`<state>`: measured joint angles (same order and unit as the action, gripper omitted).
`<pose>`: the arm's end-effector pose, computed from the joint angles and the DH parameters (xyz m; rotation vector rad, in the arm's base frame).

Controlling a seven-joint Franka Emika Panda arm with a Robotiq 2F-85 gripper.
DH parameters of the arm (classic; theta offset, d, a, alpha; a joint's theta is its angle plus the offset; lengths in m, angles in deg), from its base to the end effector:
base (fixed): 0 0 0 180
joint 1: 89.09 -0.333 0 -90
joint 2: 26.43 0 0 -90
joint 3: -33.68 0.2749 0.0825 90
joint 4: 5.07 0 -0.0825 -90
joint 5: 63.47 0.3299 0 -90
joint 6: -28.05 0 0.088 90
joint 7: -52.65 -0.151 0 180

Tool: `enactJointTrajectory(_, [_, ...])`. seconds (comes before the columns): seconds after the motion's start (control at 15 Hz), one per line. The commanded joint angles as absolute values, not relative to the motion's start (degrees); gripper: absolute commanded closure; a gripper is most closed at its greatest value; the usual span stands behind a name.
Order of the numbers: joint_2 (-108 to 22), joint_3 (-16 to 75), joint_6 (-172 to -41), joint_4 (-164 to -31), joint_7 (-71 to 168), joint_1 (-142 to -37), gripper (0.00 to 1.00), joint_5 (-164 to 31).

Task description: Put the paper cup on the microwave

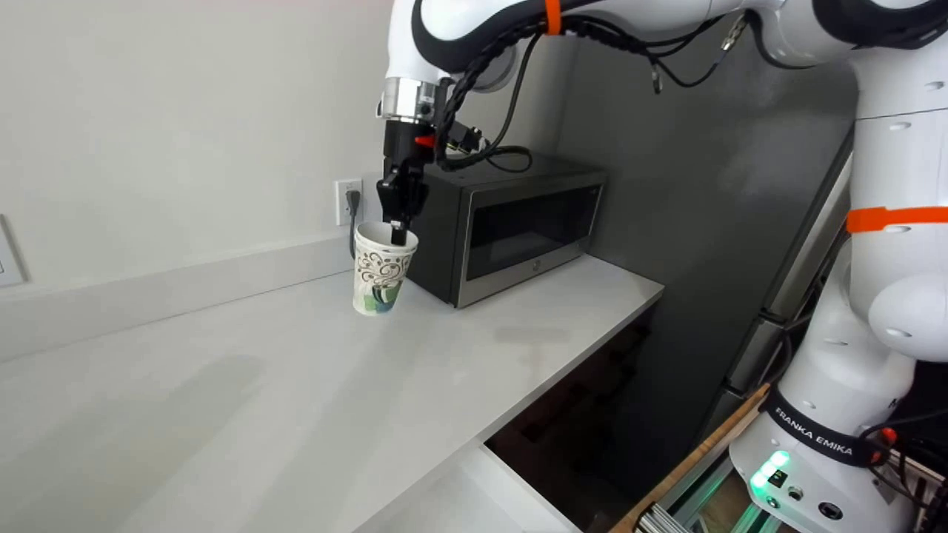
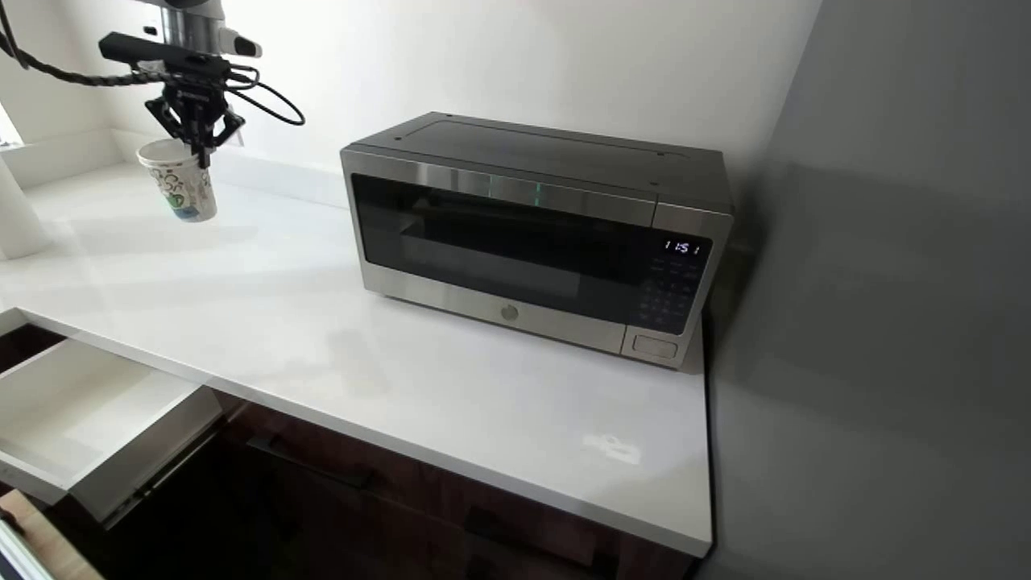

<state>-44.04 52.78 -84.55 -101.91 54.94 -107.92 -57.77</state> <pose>0.4575 0.3551 0.3655 -2.8084 -0.9449 0.1106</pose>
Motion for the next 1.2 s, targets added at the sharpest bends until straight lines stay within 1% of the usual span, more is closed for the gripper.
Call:
enactJointTrajectory(0.0, [-31.9,52.0,-89.8,-115.3,55.8,-106.9,0.99,-57.2])
enactJointTrajectory(0.07, [-38.9,51.9,-87.6,-106.5,55.3,-107.0,0.95,-56.4])
enactJointTrajectory(0.2, [-34.9,51.8,-87.6,-110.7,55.6,-106.8,0.95,-56.6])
enactJointTrajectory(0.27, [-33.7,51.9,-87.6,-112.1,55.6,-106.9,0.99,-56.6])
enactJointTrajectory(0.47, [-27.3,49.9,-88.6,-113.3,49.1,-105.3,0.99,-56.1])
enactJointTrajectory(0.6, [-22.5,47.8,-86.0,-114.7,46.4,-103.4,0.99,-55.9])
enactJointTrajectory(0.93, [-12.2,42.0,-73.9,-116.0,41.3,-97.6,0.99,-56.9])
enactJointTrajectory(1.13, [-11.5,39.8,-69.0,-113.7,37.3,-93.9,0.99,-58.4])
